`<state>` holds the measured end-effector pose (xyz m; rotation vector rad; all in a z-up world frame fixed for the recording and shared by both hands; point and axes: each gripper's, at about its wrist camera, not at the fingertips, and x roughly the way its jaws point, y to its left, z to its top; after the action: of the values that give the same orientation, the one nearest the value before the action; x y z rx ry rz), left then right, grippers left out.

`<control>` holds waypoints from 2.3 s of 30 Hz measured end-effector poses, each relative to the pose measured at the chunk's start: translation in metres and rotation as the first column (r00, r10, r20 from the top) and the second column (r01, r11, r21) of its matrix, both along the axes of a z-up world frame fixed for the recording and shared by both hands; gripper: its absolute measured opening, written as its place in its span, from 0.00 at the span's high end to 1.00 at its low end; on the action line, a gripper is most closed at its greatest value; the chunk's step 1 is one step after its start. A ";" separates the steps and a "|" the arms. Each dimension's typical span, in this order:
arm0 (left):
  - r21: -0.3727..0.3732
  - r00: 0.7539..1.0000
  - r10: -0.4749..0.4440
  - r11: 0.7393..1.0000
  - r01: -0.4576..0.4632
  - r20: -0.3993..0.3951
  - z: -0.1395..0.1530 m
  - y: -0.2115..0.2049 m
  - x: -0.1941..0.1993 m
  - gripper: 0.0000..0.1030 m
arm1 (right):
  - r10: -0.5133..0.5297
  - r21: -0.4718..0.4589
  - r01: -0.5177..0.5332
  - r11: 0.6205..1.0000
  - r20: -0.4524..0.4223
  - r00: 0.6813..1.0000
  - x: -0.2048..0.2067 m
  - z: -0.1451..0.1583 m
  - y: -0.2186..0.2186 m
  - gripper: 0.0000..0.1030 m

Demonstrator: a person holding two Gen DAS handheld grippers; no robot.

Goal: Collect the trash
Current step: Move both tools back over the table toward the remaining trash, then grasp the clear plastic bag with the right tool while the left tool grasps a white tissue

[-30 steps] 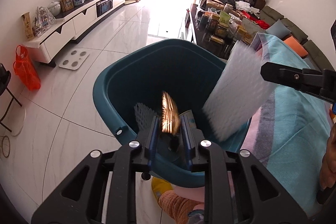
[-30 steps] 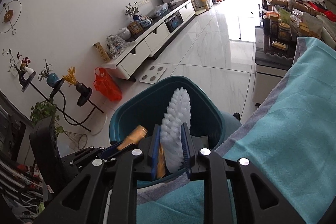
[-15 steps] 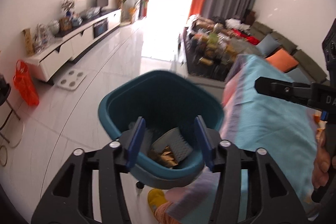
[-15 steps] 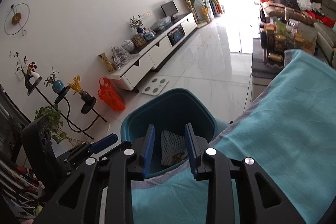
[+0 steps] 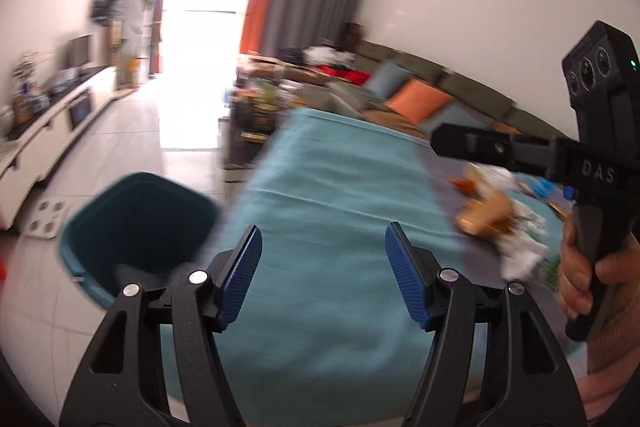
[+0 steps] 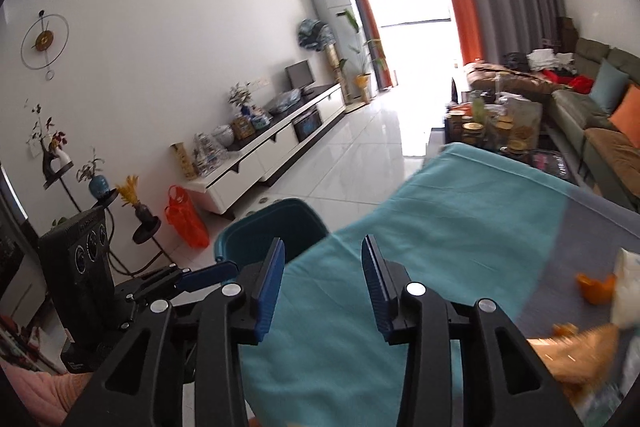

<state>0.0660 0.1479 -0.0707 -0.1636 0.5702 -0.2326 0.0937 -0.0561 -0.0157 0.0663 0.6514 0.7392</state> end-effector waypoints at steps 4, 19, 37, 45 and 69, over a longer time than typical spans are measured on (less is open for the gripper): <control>-0.010 0.992 -0.127 0.992 0.127 -0.012 -0.007 -0.047 0.001 0.38 | -0.100 -0.018 0.100 0.995 0.010 0.995 -0.018 -0.003 -0.048 0.63; 0.012 0.874 -0.480 0.876 0.482 -0.077 -0.033 -0.186 0.007 0.38 | -0.427 -0.043 0.425 0.904 -0.080 0.901 -0.071 -0.037 -0.200 0.52; 0.003 0.833 -0.498 0.858 0.513 -0.241 -0.060 -0.235 0.050 0.69 | -0.366 -0.010 0.373 0.928 -0.229 0.902 -0.086 -0.086 -0.203 0.60; -0.041 0.822 -0.513 0.853 0.520 -0.247 -0.064 -0.233 0.055 0.92 | -0.366 0.003 0.377 0.926 -0.231 0.901 -0.088 -0.088 -0.211 0.78; -0.025 0.842 -0.530 0.847 0.530 -0.105 -0.024 -0.161 0.000 0.93 | -0.343 0.033 0.353 0.935 -0.162 0.925 -0.079 -0.062 -0.203 0.81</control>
<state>0.0658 -0.0130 -0.0944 -0.0076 0.7182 -0.7692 0.0148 -0.2595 -0.0781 0.2923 0.7404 0.4111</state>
